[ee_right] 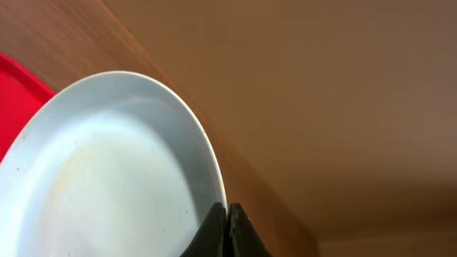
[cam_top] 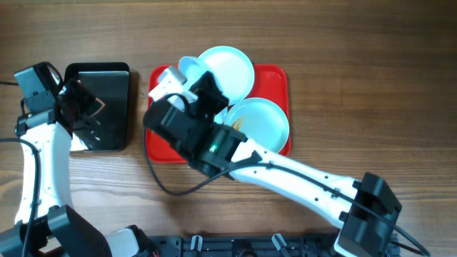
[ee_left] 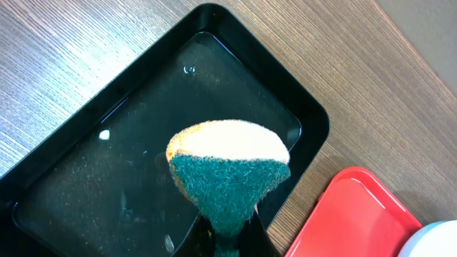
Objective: Clean dirty plates on tray and stack at the side
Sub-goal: 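Lift the plate with the right gripper and place it right of the tray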
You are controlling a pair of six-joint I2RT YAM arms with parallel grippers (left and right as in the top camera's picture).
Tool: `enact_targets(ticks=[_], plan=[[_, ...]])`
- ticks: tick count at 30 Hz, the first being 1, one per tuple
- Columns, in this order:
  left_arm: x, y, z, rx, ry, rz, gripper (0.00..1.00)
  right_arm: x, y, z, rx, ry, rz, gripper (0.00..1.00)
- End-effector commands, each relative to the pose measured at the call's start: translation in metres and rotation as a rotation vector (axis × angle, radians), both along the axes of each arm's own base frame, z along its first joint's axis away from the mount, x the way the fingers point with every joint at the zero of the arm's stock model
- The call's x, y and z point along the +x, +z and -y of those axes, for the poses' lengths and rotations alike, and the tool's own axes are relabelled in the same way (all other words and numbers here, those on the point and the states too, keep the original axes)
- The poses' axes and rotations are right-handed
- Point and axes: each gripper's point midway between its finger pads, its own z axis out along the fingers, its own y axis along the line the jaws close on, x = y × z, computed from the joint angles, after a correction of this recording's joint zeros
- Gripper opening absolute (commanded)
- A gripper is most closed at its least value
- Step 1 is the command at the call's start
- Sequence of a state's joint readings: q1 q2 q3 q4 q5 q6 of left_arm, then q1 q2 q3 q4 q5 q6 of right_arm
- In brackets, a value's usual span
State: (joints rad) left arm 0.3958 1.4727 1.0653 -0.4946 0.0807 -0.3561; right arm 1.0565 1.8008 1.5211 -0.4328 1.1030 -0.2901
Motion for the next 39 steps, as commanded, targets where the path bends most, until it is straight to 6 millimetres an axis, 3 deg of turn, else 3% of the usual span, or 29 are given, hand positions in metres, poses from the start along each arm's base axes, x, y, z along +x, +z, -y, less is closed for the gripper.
enact_targets(ticks=[1, 3, 4, 7, 8, 10, 12, 13, 15, 16, 18, 24, 26, 28, 29, 31, 34, 35, 36, 38, 39], plan=[[0.003, 0.005, -0.002, 0.003, -0.009, 0.014, 0.04, 0.02, -0.018, 0.028, 0.251, -0.075, -0.116, 0.04], [0.003, 0.005, -0.002, 0.003, -0.009, 0.014, 0.04, 0.026, -0.032, 0.04, 0.44, -0.059, -0.287, 0.04], [0.003, 0.005, -0.002, 0.003, -0.009, 0.014, 0.04, 0.031, -0.03, 0.052, 0.566, -0.066, -0.357, 0.04], [0.003, 0.005, -0.002, 0.004, -0.009, 0.014, 0.04, 0.044, -0.003, 0.086, 0.906, -0.01, -0.516, 0.04], [0.003, 0.005, -0.002, 0.004, -0.009, 0.014, 0.04, 0.052, 0.007, 0.112, 1.038, 0.016, -0.577, 0.04], [0.003, 0.005, -0.002, 0.004, -0.009, 0.014, 0.04, 0.06, 0.006, 0.151, 1.183, -0.01, -0.652, 0.04], [0.003, 0.005, -0.002, 0.004, -0.009, 0.014, 0.04, 0.07, -0.014, 0.202, 1.277, -0.107, -0.685, 0.04], [0.003, 0.005, -0.002, 0.004, -0.009, 0.014, 0.04, 0.074, -0.032, 0.238, 1.316, -0.204, -0.679, 0.04], [0.003, 0.005, -0.002, 0.004, -0.009, 0.014, 0.04, 0.075, -0.064, 0.291, 1.361, -0.354, -0.665, 0.04], [0.003, 0.005, -0.002, 0.003, -0.009, 0.014, 0.04, 0.072, -0.089, 0.326, 1.395, -0.457, -0.656, 0.04], [0.003, 0.005, -0.002, 0.003, -0.009, 0.014, 0.04, 0.068, -0.12, 0.372, 1.449, -0.582, -0.625, 0.05], [0.003, 0.005, -0.002, 0.003, -0.009, 0.013, 0.04, 0.05, -0.168, 0.481, 1.505, -0.888, -0.479, 0.05], [0.003, 0.005, -0.002, 0.003, -0.009, 0.014, 0.04, 0.048, -0.18, 0.506, 1.501, -0.928, -0.436, 0.04], [0.003, 0.005, -0.002, 0.003, -0.009, 0.014, 0.04, 0.049, -0.185, 0.506, 1.502, -0.931, -0.445, 0.06], [0.003, 0.005, -0.002, 0.003, -0.009, 0.014, 0.04, 0.05, -0.187, 0.499, 1.504, -0.926, -0.465, 0.15], [0.003, 0.005, -0.002, 0.003, -0.009, 0.014, 0.04, 0.056, -0.18, 0.48, 1.535, -0.848, -0.505, 0.18], [0.003, 0.005, -0.001, -0.001, -0.012, 0.015, 0.04, 0.074, -0.138, 0.418, 1.659, -0.536, -0.6, 0.24], [0.003, 0.005, -0.001, -0.004, -0.012, 0.017, 0.04, 0.079, -0.118, 0.389, 1.665, -0.426, -0.632, 0.28], [0.004, 0.006, 0.002, -0.012, -0.021, 0.022, 0.04, 0.086, -0.102, 0.348, 1.618, -0.311, -0.668, 0.45], [0.007, 0.007, 0.005, -0.012, -0.031, 0.028, 0.04, 0.096, -0.093, 0.288, 1.505, -0.16, -0.708, 0.89], [0.008, 0.007, 0.007, -0.011, -0.036, 0.029, 0.04, 0.103, -0.101, 0.249, 1.406, -0.14, -0.717, 0.98]])
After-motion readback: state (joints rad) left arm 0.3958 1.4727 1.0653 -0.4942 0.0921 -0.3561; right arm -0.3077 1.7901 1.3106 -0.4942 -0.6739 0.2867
